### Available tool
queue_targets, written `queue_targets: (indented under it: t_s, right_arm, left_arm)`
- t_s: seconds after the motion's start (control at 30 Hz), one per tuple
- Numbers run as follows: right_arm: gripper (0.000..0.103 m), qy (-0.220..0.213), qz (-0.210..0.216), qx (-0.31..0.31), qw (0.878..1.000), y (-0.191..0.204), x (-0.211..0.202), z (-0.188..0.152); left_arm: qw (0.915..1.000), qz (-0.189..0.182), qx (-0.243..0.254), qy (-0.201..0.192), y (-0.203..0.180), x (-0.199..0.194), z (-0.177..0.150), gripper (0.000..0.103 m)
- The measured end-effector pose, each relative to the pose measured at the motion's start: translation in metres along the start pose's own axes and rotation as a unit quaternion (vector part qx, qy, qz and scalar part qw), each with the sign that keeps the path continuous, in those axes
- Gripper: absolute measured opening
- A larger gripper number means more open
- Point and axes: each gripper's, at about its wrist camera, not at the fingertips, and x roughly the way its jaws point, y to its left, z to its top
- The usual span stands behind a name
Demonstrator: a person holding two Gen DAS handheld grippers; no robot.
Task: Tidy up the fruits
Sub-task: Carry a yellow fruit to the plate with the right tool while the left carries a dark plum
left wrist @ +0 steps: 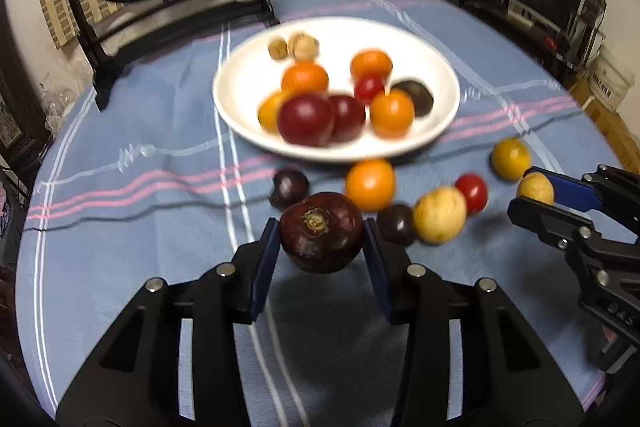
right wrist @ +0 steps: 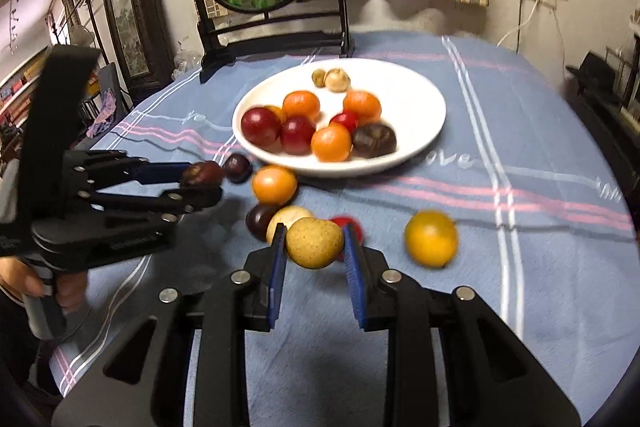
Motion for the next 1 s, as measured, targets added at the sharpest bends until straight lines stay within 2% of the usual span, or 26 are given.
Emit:
queue_targets:
  t_s: [0.17,0.3,0.4,0.5,0.7,0.73,0.8,1.0]
  right_arm:
    - [0.028,-0.038,-0.022,-0.009,0.999,-0.003,-0.008,0.034]
    - [0.028,-0.06,-0.033,-0.012,0.998,-0.007,0.004,0.061]
    - [0.028,-0.059,-0.035,-0.014,0.998,-0.009,0.021,0.074]
    - [0.028,-0.039,-0.044,-0.021,0.998,-0.012,0.05,0.083]
    - [0.028,-0.004,-0.049,-0.016,0.999,-0.02,0.09,0.091]
    - [0.033,-0.001,-0.049,-0.012,0.999,-0.021,0.094,0.091]
    - [0.033,0.003,-0.051,-0.01,0.999,-0.023,0.098,0.09]
    - [0.033,0.003,-0.043,0.011,0.999,-0.029,0.085,0.082]
  left_arm:
    - [0.9992,0.009,-0.01,-0.037,0.01,-0.017,0.033,0.043]
    - [0.9969,0.04,-0.026,-0.062,0.017,-0.011,0.067,0.043]
    - [0.9969,0.031,-0.051,-0.052,0.024,0.007,0.084,0.043]
    - [0.9969,0.036,-0.062,-0.035,0.028,0.031,0.095,0.043]
    - [0.9962,0.035,-0.08,-0.002,0.035,0.064,0.1,0.044]
    - [0.9959,0.039,-0.081,-0.008,0.035,0.065,0.098,0.047]
    - [0.9949,0.045,-0.087,-0.021,0.037,0.062,0.096,0.072]
    - [0.9943,0.033,-0.097,-0.032,0.041,0.046,0.087,0.074]
